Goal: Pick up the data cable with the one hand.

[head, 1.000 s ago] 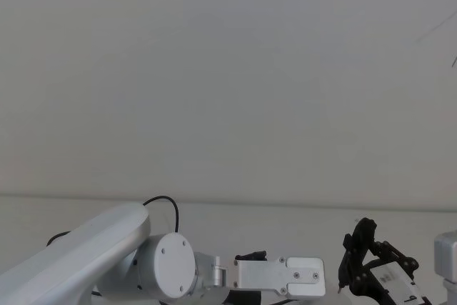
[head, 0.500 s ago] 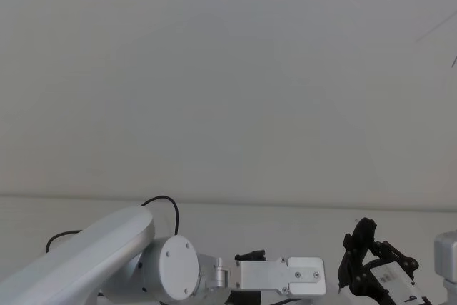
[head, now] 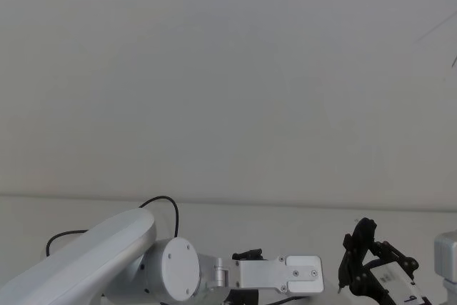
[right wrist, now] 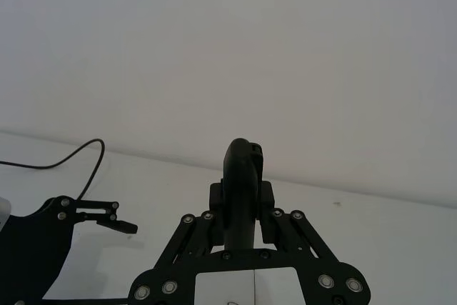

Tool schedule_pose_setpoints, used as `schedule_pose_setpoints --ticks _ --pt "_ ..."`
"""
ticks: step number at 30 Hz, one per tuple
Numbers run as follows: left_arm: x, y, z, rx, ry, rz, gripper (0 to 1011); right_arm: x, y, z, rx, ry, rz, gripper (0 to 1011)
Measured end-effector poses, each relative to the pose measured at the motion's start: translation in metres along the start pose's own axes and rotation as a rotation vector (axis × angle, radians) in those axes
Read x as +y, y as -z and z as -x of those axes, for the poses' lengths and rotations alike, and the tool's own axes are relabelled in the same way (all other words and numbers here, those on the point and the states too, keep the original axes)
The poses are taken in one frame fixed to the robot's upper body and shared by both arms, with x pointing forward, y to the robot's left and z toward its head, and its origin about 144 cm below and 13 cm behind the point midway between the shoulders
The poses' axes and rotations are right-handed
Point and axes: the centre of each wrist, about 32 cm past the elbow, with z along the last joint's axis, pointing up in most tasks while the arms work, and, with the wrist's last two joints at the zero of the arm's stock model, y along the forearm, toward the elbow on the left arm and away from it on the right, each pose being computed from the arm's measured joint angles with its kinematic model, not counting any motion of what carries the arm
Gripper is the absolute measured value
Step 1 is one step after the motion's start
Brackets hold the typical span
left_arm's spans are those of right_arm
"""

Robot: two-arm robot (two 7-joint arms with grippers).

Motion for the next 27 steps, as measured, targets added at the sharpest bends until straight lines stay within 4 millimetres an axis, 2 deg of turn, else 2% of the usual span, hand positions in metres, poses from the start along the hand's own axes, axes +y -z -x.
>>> schedule_pose_setpoints --ticks 7,8,12,13,14,19,20,22,23,25,26,27 --pt "-0.0009 0.0005 -0.0001 0.000 -0.004 -0.002 844 0.0000 0.0000 0.0000 0.000 0.000 0.000 268" --pt "-0.0011 0.0006 -0.0001 0.000 -0.005 -0.002 794 0.0000 0.0000 0.0000 0.000 0.000 0.000 268" --pt "-0.0014 0.0007 0.0000 0.000 -0.006 -0.003 701 0.0000 0.0000 0.0000 0.000 0.000 0.000 268" --pt "-0.0015 0.0008 0.0000 0.000 -0.007 -0.003 645 0.0000 0.0000 0.0000 0.000 0.000 0.000 268" --pt "-0.0015 0.0008 0.0000 0.000 -0.007 -0.003 645 0.0000 0.0000 0.0000 0.000 0.000 0.000 268" --pt "-0.0019 0.0011 0.0000 0.001 -0.008 -0.003 495 0.0000 0.0000 0.0000 0.000 0.000 0.000 268" --pt "-0.0019 0.0011 0.0001 0.001 -0.008 -0.004 426 0.0000 0.0000 0.0000 0.000 0.000 0.000 268" --pt "-0.0020 0.0012 0.0001 0.001 -0.008 -0.004 389 0.0000 0.0000 0.0000 0.000 0.000 0.000 268" --pt "-0.0020 0.0012 0.0001 0.001 -0.008 -0.004 329 0.0000 0.0000 0.0000 0.000 0.000 0.000 268" --pt "-0.0020 0.0012 0.0001 0.001 -0.008 -0.003 299 0.0000 0.0000 0.0000 0.000 0.000 0.000 268" --pt "-0.0021 0.0012 0.0000 0.001 -0.009 -0.003 234 0.0000 0.0000 0.0000 0.000 0.000 0.000 268" --pt "-0.0021 0.0013 0.0001 0.001 -0.009 -0.003 216 0.0000 0.0000 0.0000 0.000 0.000 0.000 268"
